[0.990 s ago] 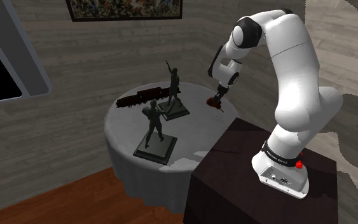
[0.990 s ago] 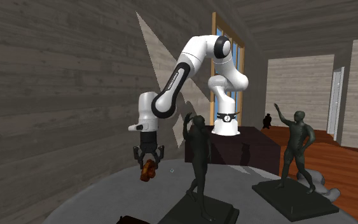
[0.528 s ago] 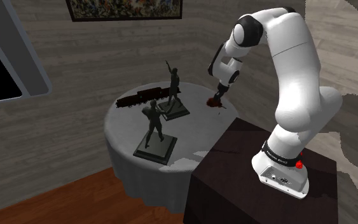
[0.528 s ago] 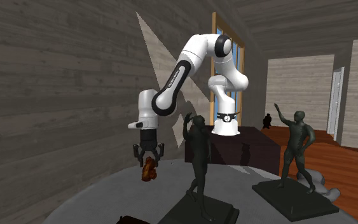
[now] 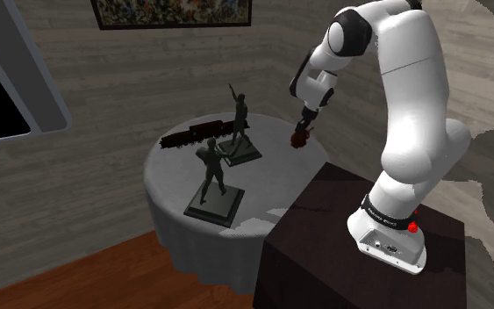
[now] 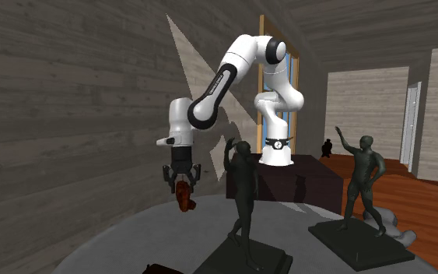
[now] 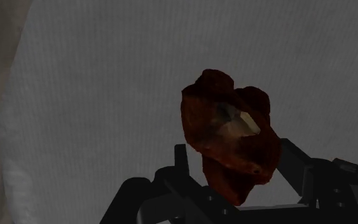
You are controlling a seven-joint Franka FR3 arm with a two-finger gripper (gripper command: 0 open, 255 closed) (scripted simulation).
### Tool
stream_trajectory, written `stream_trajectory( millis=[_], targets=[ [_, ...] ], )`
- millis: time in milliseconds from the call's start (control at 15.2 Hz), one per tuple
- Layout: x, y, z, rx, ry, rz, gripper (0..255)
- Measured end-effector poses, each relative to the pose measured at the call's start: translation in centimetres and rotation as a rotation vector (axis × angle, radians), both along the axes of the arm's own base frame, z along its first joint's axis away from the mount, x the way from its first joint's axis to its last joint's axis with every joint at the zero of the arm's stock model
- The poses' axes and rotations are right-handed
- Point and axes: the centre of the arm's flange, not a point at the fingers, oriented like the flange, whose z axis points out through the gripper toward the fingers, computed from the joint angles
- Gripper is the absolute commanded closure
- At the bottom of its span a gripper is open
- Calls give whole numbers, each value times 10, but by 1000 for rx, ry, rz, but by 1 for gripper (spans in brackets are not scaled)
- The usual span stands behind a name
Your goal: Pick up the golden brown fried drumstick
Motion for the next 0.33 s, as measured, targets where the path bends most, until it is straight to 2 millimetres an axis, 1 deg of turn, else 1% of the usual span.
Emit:
stream_trajectory(
  millis=[330],
  targets=[
    [-1, -1, 23, 0, 0, 0, 255]
  ],
)
